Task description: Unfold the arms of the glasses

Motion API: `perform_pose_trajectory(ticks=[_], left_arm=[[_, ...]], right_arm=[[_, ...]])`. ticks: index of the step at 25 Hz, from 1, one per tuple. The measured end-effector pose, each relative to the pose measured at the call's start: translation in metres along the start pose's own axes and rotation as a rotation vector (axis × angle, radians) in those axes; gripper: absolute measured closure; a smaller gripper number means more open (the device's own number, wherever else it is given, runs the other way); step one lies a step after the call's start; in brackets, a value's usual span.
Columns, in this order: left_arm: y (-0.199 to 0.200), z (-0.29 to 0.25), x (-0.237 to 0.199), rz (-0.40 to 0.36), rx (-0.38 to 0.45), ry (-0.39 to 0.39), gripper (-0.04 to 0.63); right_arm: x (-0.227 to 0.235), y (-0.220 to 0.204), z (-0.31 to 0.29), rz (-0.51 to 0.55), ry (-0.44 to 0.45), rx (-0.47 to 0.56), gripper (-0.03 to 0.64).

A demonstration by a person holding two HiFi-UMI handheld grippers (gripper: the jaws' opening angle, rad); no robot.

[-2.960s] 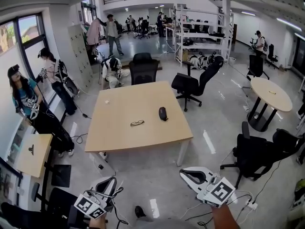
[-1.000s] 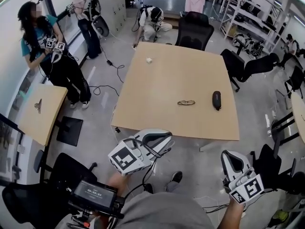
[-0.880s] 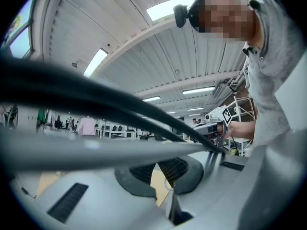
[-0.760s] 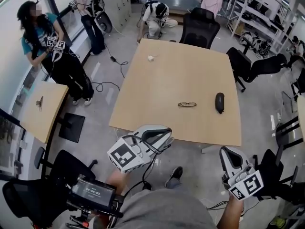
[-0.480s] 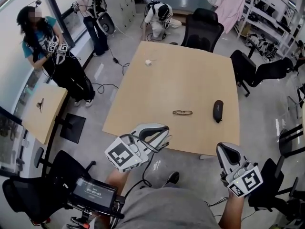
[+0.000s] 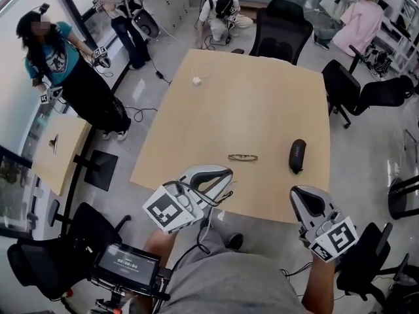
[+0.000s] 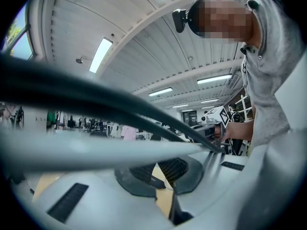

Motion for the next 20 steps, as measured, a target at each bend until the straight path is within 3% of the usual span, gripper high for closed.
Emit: perform_pose_trajectory(ticks=[8,12,20], left_arm=[[-0.060,-0.014,-0.071,0.021,-0.077,0.025,0.588],[-0.108,-0.025,-0.105,0.077,-0.140,0.051,0.589],[-0.227,-0.045,-0.147,0.154,-0.362,-0.007,0.588]], right_arm=[[0.038,-0.048,-0.066,0.002,-0.015,-0.107,0.607],[0.062,-0.078,-0.093,-0.012,-0.044,-0.157,0.607],[0.114,-0.170,-0.160,-0.029,-0.023,-0.390,0.606]])
Point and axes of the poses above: the fingertips, and each gripper's own axes: z backward along the fingers, x to its right, y out of its top, the point moved 8 cm from there along z, backward along the fingers, and after that the axes turned 4 degrees about x, right-handed, at the moved point
